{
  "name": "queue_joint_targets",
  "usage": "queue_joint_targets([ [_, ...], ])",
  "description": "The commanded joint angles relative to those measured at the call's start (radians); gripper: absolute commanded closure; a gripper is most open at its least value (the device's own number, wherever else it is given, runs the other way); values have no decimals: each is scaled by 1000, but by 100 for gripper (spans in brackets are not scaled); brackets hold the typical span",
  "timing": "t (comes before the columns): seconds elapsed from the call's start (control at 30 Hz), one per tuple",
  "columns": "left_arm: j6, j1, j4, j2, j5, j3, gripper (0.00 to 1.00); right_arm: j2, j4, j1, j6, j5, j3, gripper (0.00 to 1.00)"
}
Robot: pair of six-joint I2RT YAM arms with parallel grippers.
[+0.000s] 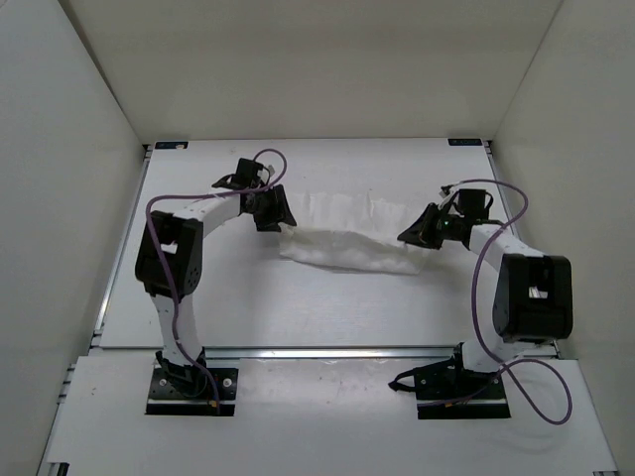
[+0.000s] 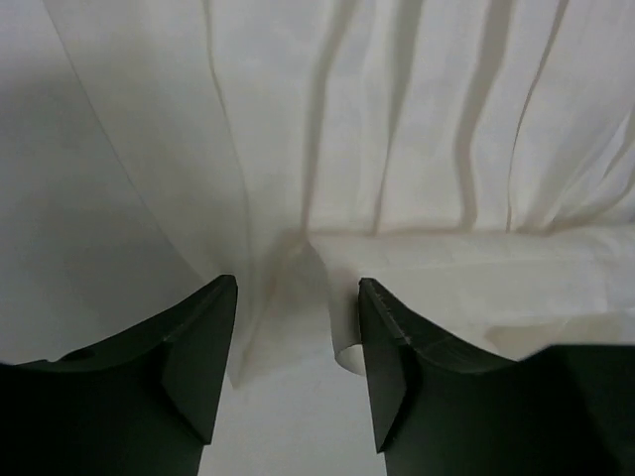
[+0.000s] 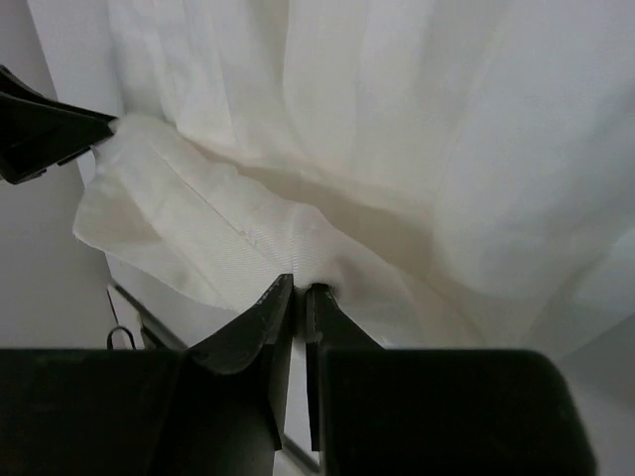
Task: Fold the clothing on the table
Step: Fold the skirt
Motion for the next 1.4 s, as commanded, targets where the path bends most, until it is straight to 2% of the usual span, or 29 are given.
queue_joint_targets([
  [0.0, -4, 36, 22, 75, -17, 203, 35, 111, 120, -48, -12, 4, 151, 95],
  [0.07, -7, 27, 27, 103, -29, 269, 30, 163, 97, -53, -27, 2, 255, 99],
  [0.1, -5, 30, 41, 114, -32, 300, 23, 186, 84, -53, -38, -3, 298, 97],
  [0.13, 2, 37, 47, 119, -39, 326, 17, 215, 74, -57, -37, 0, 316, 100],
  [0.23, -2, 37, 51, 129, -31, 352, 12, 252, 70, -59, -35, -7, 376, 100],
  [0.3, 4, 27, 62, 102, -32, 331, 9, 286, 74, -59, -37, -27, 390, 90],
  [0.33, 9, 22, 83, 87, -42, 291, 9, 291, 77, -59, -38, -27, 387, 88],
  [0.4, 24, -4, 134, 7, -46, 216, 9, 280, 82, -51, -52, -26, 361, 77],
  [0.5, 41, -47, 257, -94, -39, 55, 8, 233, 123, -54, -63, -18, 308, 72],
  [0.57, 53, -70, 358, -150, -43, -68, 4, 207, 140, -57, -72, -6, 283, 70],
  [0.63, 52, -88, 424, -179, -39, -128, 1, 200, 142, -63, -75, -6, 274, 69],
  [0.8, 49, -104, 524, -158, -22, -176, 1, 226, 90, -85, -116, 0, 303, 71],
  [0.93, 59, -119, 530, -118, -88, -142, 1, 246, 71, -85, -141, 8, 318, 70],
  [1.17, 81, -148, 587, -26, -57, -97, 5, 304, 74, -103, -139, -13, 361, 69],
  [1.27, 59, -147, 590, 7, -39, -85, 11, 314, 59, -106, -147, -18, 385, 69],
  [1.37, 49, -150, 590, 23, -51, -76, 27, 320, 53, -102, -159, -12, 401, 71],
])
